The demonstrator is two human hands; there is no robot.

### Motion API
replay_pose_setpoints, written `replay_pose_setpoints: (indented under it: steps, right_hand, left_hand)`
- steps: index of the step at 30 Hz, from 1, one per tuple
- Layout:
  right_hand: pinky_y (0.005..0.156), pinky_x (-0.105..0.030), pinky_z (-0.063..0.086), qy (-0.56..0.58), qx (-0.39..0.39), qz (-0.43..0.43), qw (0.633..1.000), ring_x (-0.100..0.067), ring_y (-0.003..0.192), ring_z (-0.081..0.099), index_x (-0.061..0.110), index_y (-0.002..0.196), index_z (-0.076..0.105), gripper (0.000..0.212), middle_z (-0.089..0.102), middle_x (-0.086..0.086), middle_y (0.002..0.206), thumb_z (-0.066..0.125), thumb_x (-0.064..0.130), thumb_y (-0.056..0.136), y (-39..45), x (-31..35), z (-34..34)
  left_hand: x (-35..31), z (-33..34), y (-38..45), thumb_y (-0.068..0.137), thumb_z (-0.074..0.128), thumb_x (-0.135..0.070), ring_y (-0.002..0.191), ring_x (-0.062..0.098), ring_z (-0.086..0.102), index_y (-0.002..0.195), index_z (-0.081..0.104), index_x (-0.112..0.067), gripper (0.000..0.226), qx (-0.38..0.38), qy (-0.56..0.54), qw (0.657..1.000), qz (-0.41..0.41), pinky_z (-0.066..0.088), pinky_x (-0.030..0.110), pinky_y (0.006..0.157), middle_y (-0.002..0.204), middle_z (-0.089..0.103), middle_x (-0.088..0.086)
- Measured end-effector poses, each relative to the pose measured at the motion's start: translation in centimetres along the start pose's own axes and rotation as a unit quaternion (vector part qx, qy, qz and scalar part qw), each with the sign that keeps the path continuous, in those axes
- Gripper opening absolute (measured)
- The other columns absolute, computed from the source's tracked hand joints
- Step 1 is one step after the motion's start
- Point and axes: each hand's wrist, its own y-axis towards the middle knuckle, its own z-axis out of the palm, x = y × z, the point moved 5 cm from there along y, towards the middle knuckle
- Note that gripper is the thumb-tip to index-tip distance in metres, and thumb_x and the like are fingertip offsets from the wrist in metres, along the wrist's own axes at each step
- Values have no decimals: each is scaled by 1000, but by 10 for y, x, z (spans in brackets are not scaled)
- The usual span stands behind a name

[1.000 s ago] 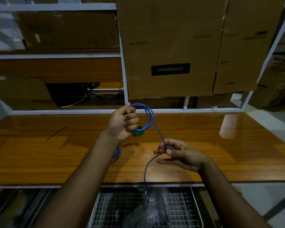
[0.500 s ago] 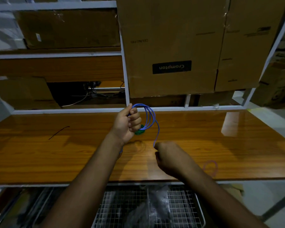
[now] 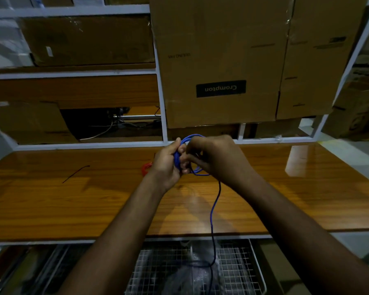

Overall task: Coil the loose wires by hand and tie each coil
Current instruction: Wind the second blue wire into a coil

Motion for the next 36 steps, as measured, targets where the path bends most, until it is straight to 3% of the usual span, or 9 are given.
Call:
replay_pose_setpoints:
  steps: [4,8,14,19,23,28,30,33,36]
  right_hand:
    - [58,-14,50,200,75,64,975,-1,67,66,14,91,69,6,70,4,79,73,16,88,11,-12,0]
    - [57,-28,56,282,-15,121,952,-9,63,68,13,90,68,10,70,-1,75,75,20,87,13,-28,4]
    - [58,-18,52,197,-141,162,957,-5,70,66,14,91,67,10,68,6,78,72,21,89,8,-49,20]
    - [62,-29,55,169,-234,143,947,-6,75,66,11,93,66,12,67,4,81,71,21,91,-9,-49,32]
    - [60,-22,51,144,-269,112,946,-3,74,62,11,91,66,11,66,6,81,71,21,91,-12,-48,33]
    - [49,-30,44,-68,-236,22,969,-10,60,56,15,83,63,29,62,3,70,64,41,95,-10,-49,31]
    - [43,-30,38,-105,-222,57,968,-11,53,51,19,72,53,40,54,5,61,67,52,89,-7,-57,27]
    - [43,-28,32,-90,-177,159,967,-10,47,48,23,65,44,51,48,6,52,66,66,80,-3,-73,24]
    - [48,-31,41,41,-92,241,965,-11,51,54,20,65,54,49,55,4,55,65,65,81,-1,-89,33]
  left_hand:
    - [-2,-2,2,105,32,-37,50,13,41,82,49,-15,37,-2,16,1000,10,38,25,45,56,44,0]
    - [3,5,-4,105,32,-32,47,13,48,83,56,-9,40,28,13,999,-19,37,22,41,58,54,3]
    - [8,12,-5,105,33,-34,47,13,41,74,47,-13,41,5,-42,999,-22,37,25,49,55,42,2]
    - [7,15,0,106,32,-35,44,13,40,95,56,-10,36,7,-79,997,1,38,25,46,52,40,1]
    - [18,12,5,105,35,-35,37,9,32,78,50,-12,38,48,-81,995,-39,30,21,38,46,34,-3]
    - [22,11,7,95,42,-34,35,7,23,69,47,-15,32,92,-91,989,-71,17,21,37,44,27,-6]
    - [24,8,7,97,41,-35,36,7,22,67,45,-16,36,108,-96,986,-88,17,21,38,45,25,-6]
    - [26,6,8,100,37,-39,38,7,23,67,44,-16,41,109,-93,984,-106,19,21,39,46,26,-7]
    - [26,7,9,101,37,-39,39,8,25,65,45,-17,43,94,-93,986,-101,23,21,40,47,26,-7]
